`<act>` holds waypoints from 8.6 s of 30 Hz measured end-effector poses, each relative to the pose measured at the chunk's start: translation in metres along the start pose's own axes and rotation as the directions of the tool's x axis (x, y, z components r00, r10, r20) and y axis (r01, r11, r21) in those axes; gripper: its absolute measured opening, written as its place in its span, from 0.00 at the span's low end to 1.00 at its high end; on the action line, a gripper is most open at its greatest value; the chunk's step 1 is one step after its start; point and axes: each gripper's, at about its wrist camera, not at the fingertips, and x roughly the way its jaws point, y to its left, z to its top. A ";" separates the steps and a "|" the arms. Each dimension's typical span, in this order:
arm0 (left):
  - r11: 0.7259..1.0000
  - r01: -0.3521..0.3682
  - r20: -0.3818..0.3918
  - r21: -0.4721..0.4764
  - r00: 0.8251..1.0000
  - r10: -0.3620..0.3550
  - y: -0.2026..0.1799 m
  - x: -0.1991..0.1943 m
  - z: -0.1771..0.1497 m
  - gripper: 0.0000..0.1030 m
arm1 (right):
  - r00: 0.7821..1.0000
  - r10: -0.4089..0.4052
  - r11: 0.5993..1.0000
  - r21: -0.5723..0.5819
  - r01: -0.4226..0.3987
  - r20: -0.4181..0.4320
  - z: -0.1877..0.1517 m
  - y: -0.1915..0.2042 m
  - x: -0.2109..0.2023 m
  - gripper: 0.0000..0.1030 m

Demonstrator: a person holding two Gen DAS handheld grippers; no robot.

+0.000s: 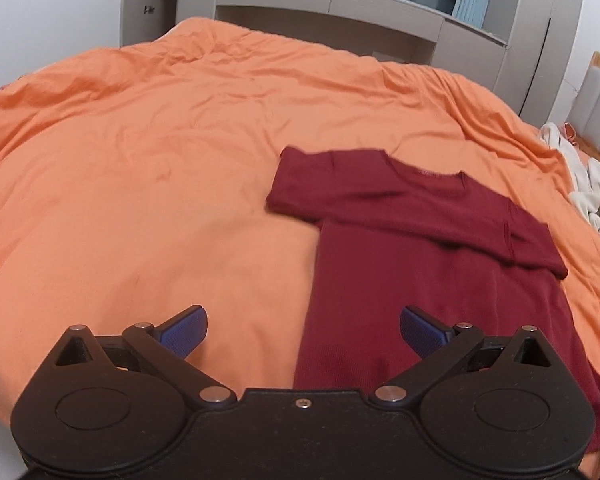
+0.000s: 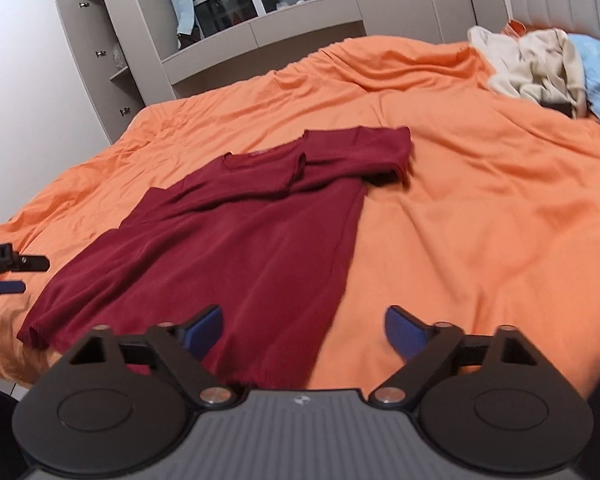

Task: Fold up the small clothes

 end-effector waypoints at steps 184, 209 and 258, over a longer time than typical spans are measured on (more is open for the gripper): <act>0.899 -0.116 0.414 0.423 0.907 -0.078 -0.151 -0.062 0.055 0.04 | 0.881 -0.043 0.807 -0.503 0.309 0.472 0.114 0.032 0.002 0.06; 0.938 -0.089 0.059 0.335 0.996 0.074 -0.128 0.232 0.140 0.04 | 0.975 -0.107 0.783 -0.588 0.204 0.195 0.178 -0.003 0.270 0.06; 0.911 -0.244 -0.004 0.334 0.966 0.260 -0.094 0.241 0.135 0.94 | 0.922 -0.311 0.808 -0.447 0.384 0.230 0.175 -0.057 0.282 1.00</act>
